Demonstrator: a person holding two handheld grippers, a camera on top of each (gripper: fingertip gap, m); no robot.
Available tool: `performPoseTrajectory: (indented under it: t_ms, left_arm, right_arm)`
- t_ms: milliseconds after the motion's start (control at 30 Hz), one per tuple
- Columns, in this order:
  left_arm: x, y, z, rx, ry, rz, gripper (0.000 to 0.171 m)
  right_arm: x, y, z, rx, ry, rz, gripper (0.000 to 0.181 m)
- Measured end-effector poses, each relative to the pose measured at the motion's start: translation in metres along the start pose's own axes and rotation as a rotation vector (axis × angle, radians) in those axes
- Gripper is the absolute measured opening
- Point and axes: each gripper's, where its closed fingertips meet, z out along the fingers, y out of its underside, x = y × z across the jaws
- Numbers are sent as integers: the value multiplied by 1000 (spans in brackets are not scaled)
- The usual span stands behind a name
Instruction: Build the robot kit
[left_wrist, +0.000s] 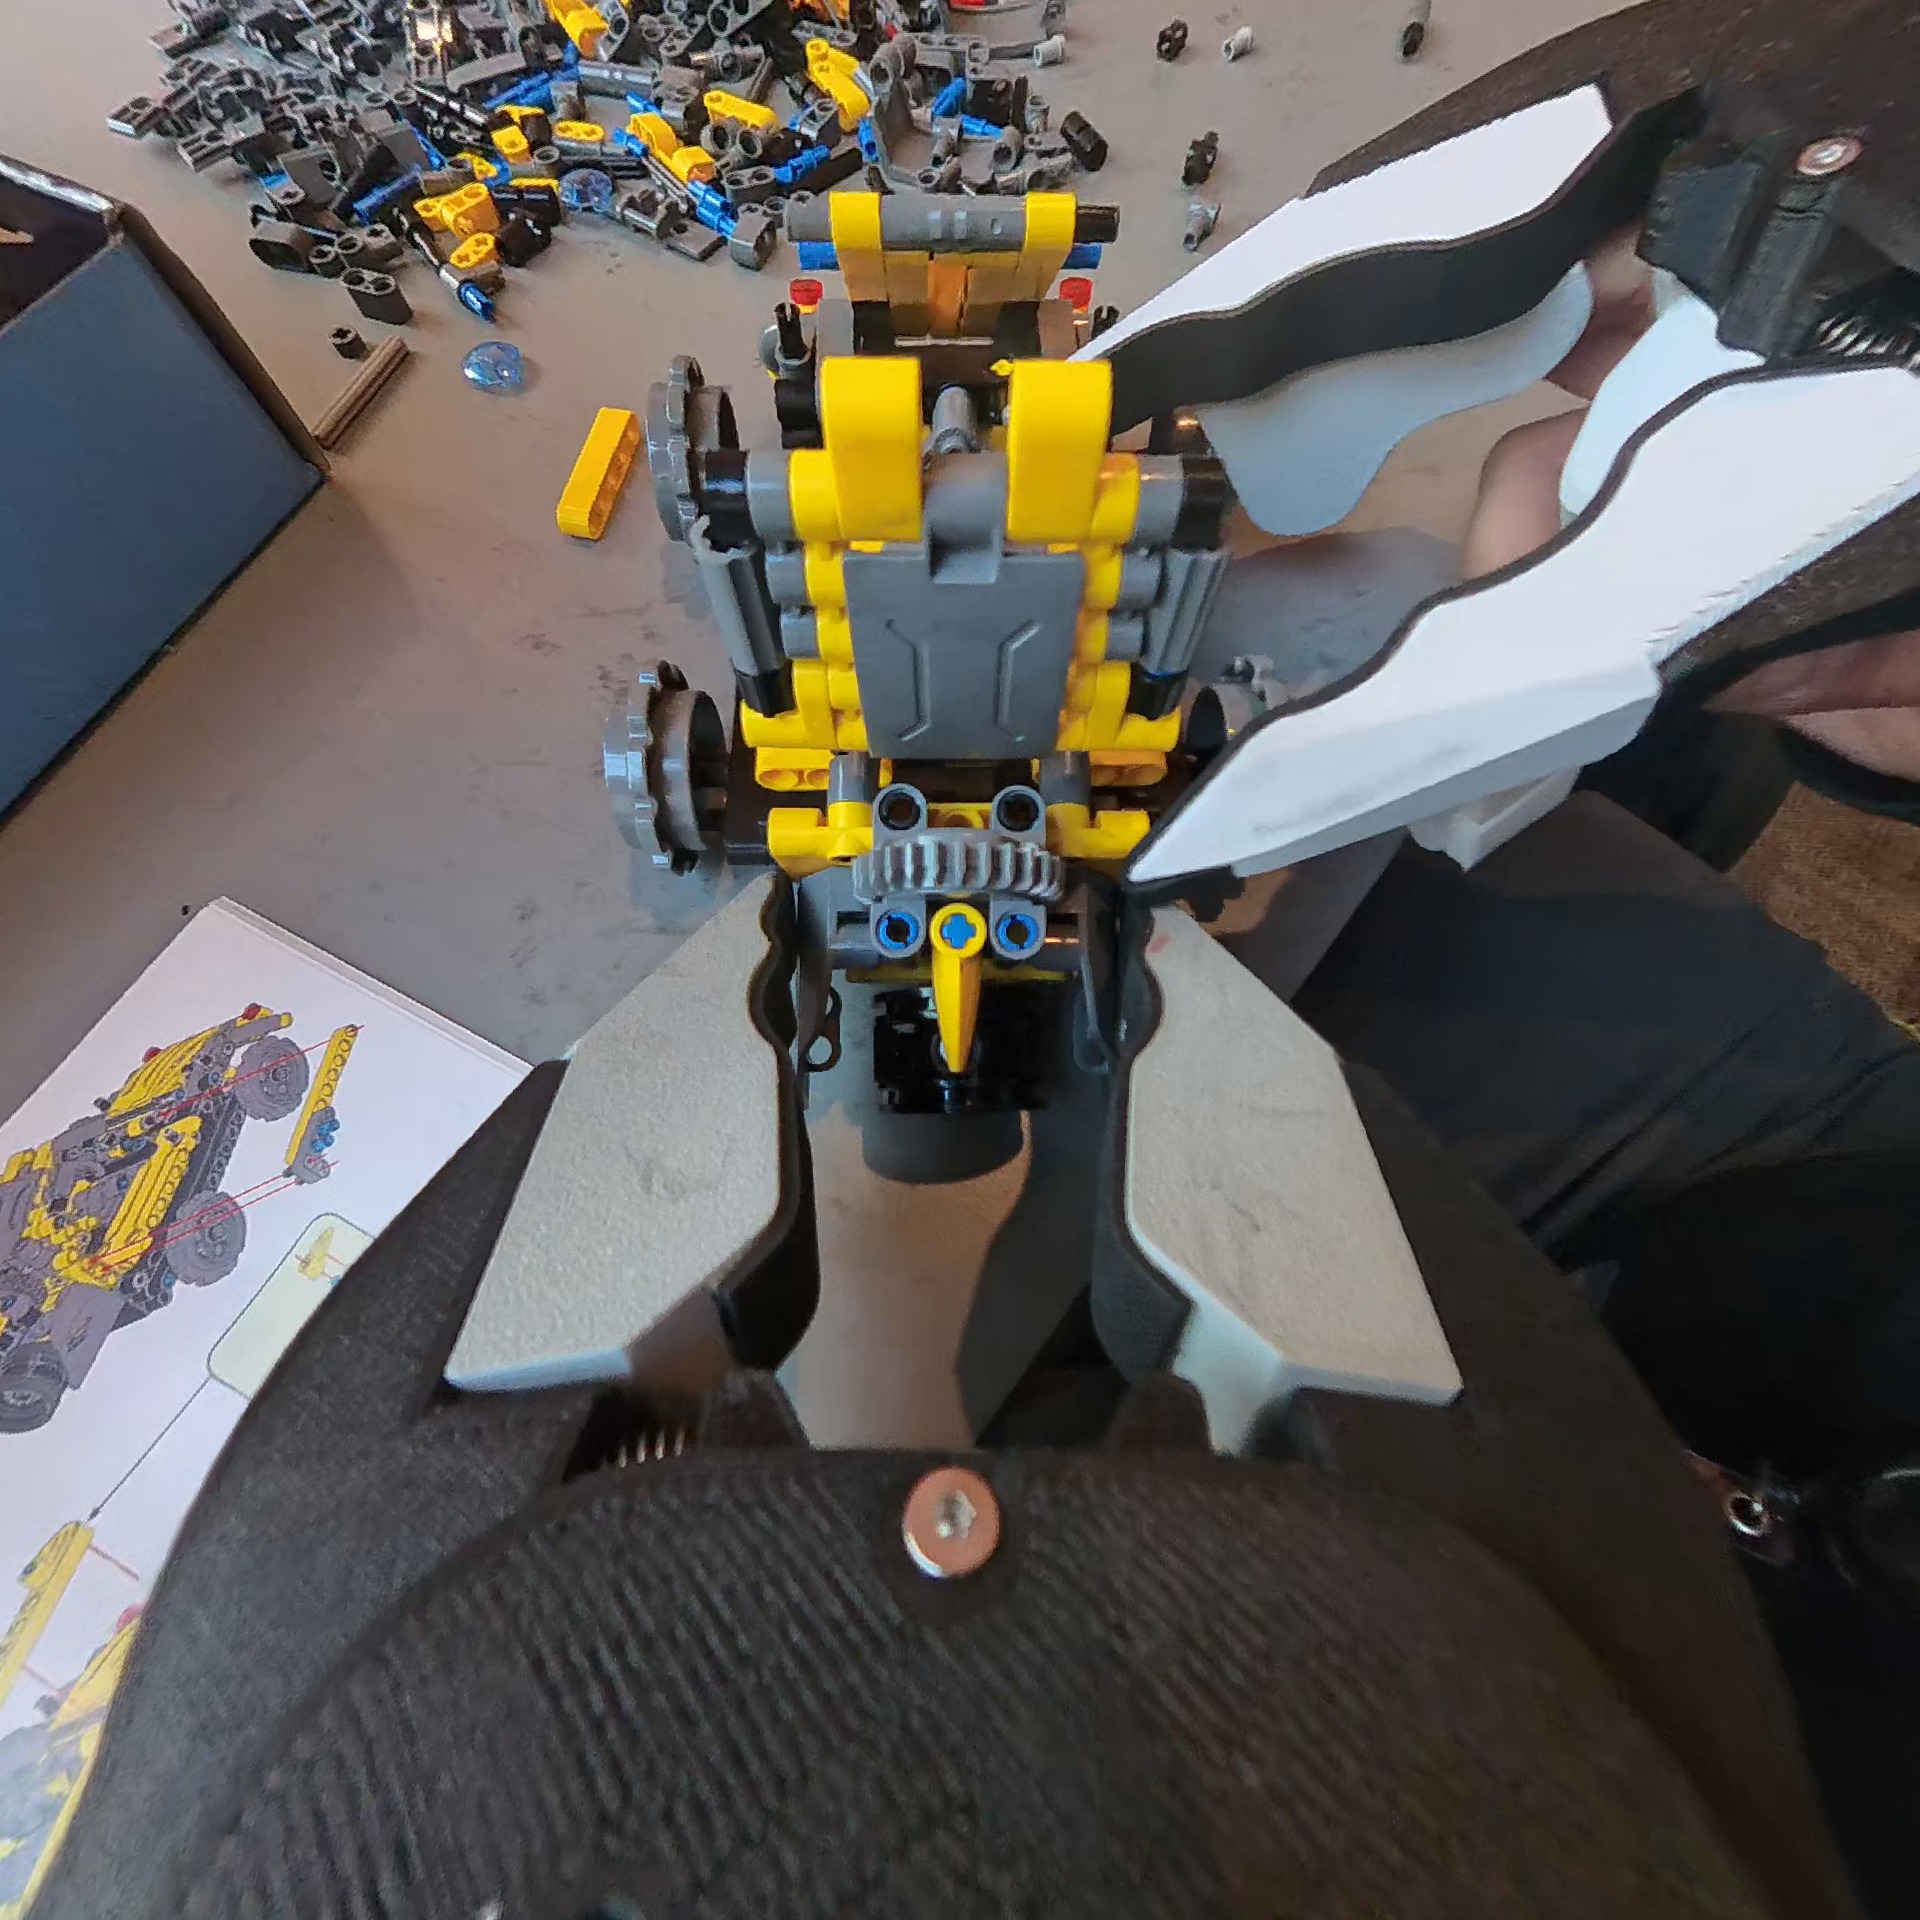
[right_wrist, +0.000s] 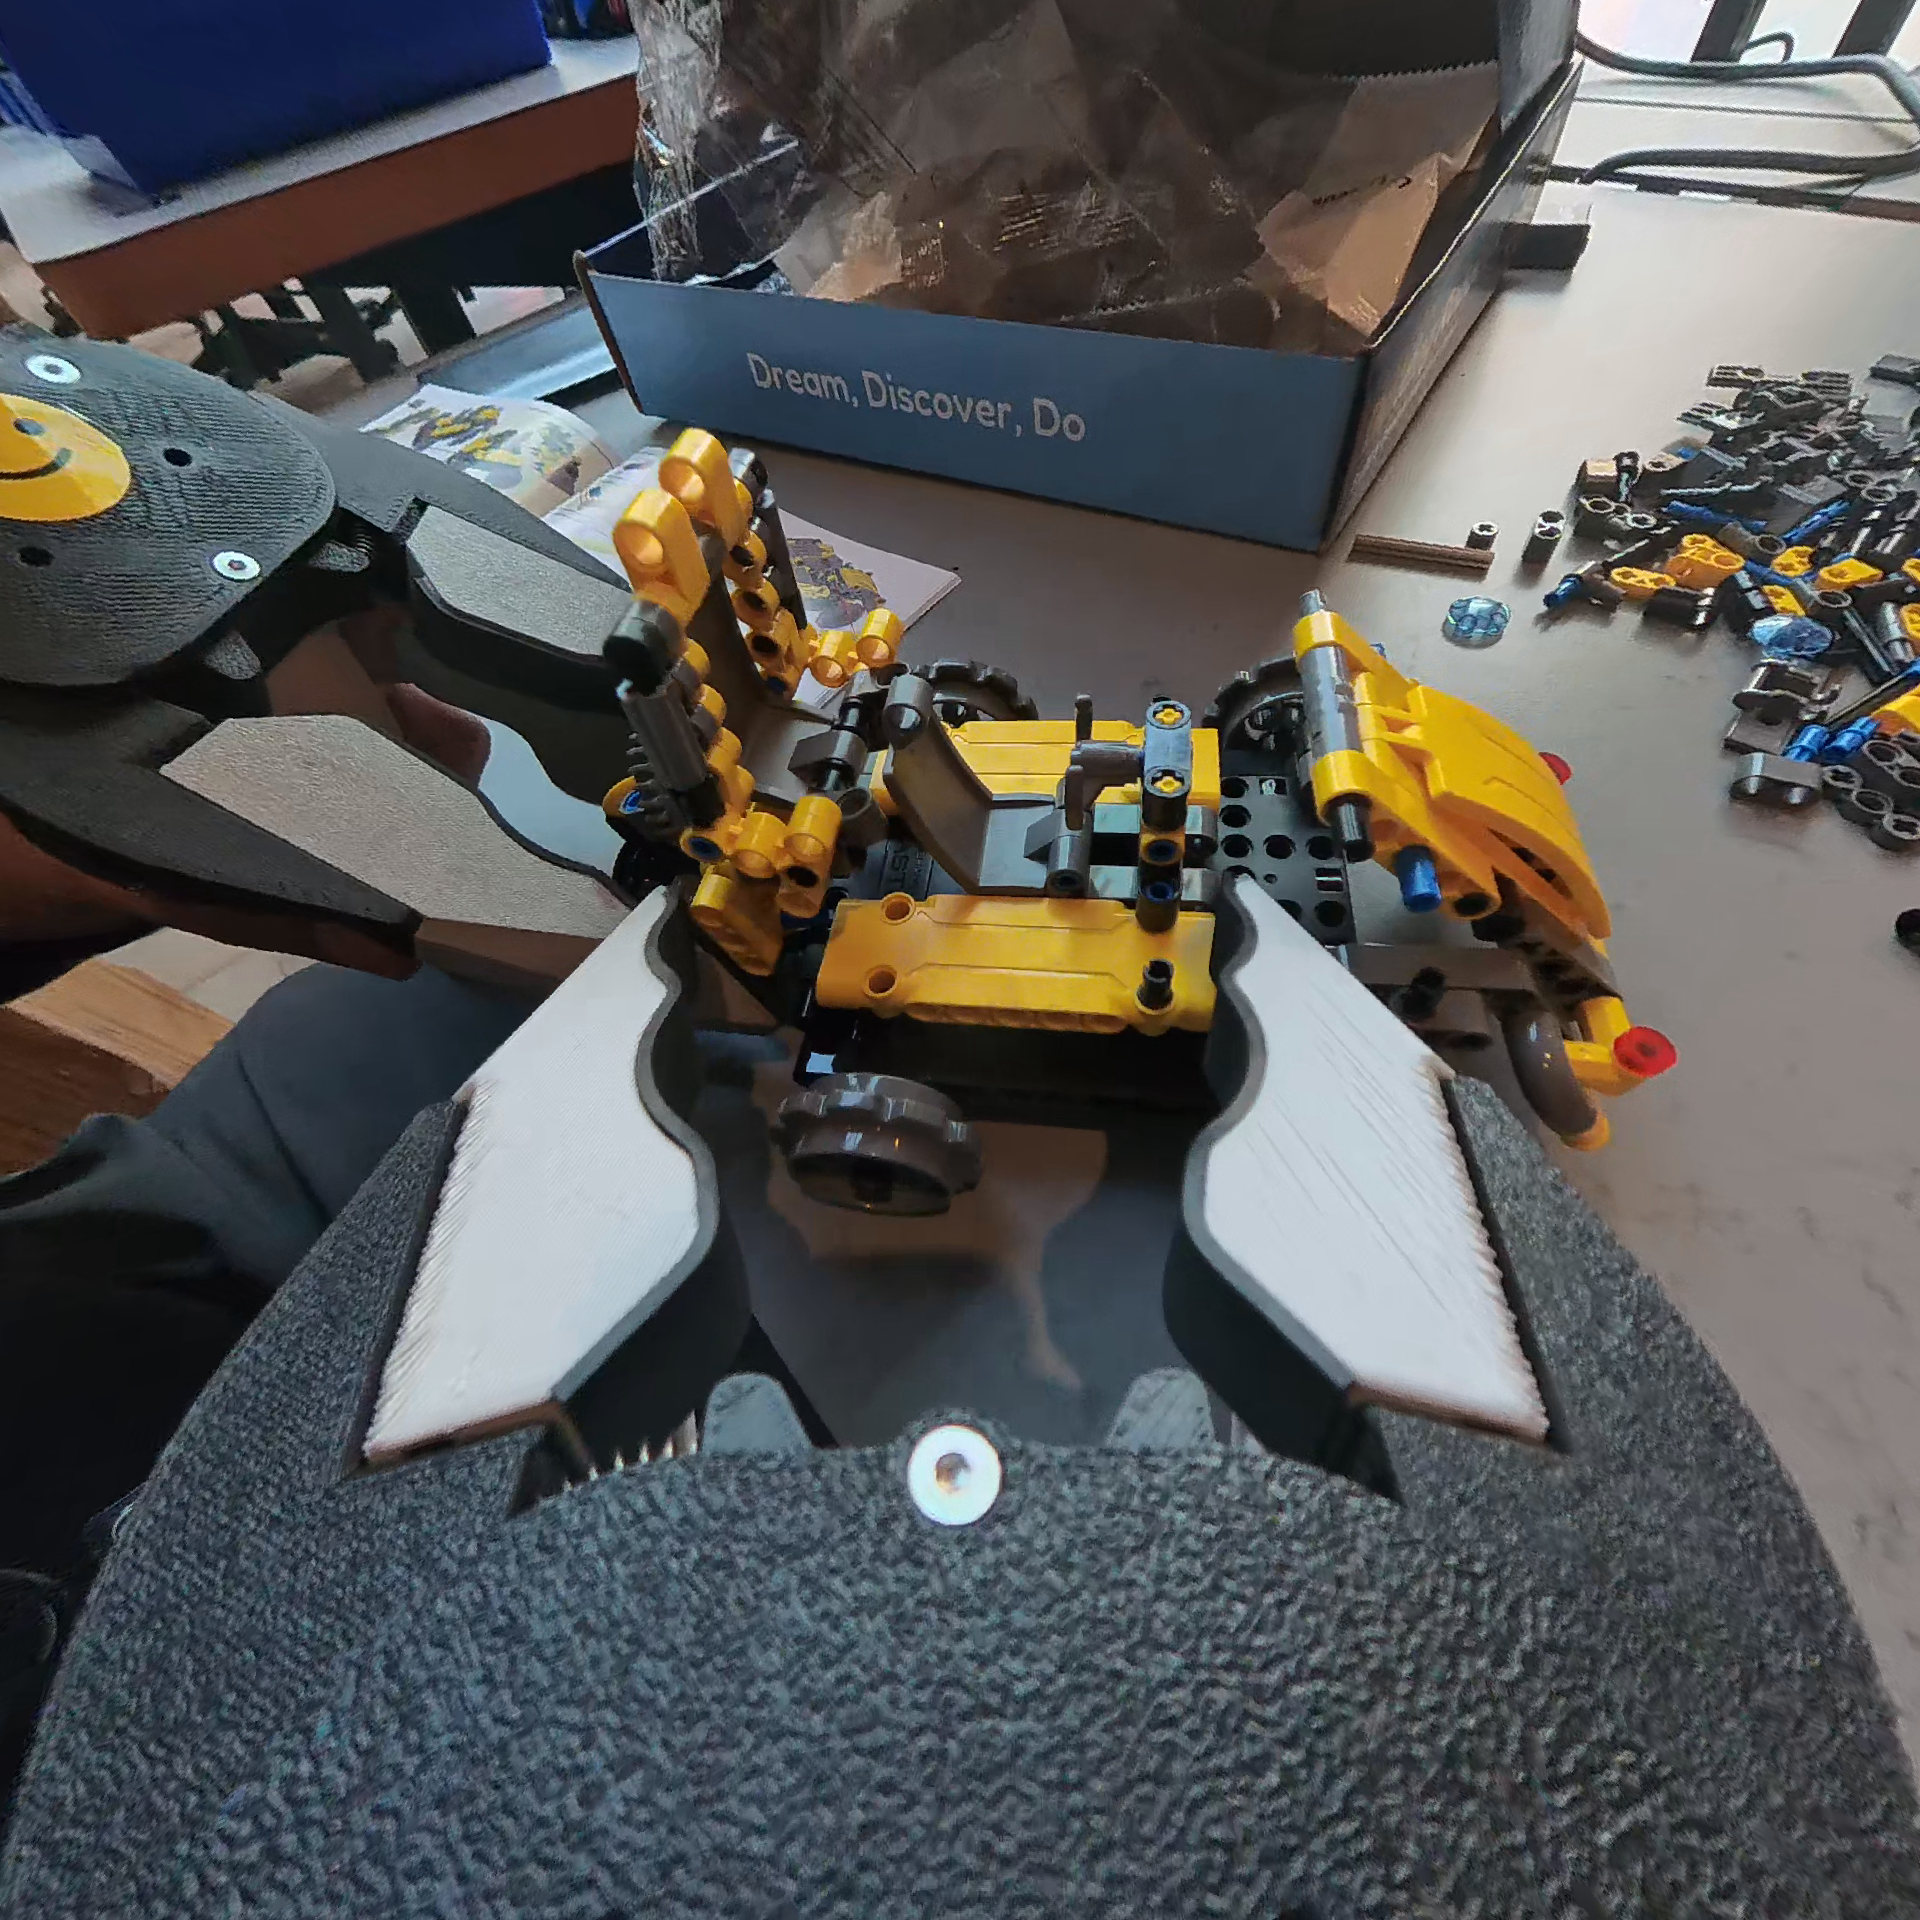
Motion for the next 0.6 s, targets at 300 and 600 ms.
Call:
performPoseTrajectory:
  t_ms: [300, 600]
  left_arm:
    - [1, -2, 1, 10, -14, -24, 59]
    - [4, -4, 1, -7, 43, -24, 59]
  right_arm:
    - [2, 0, 0, 6, 48, -14, 96]
    - [7, -2, -3, 16, 74, -29, 87]
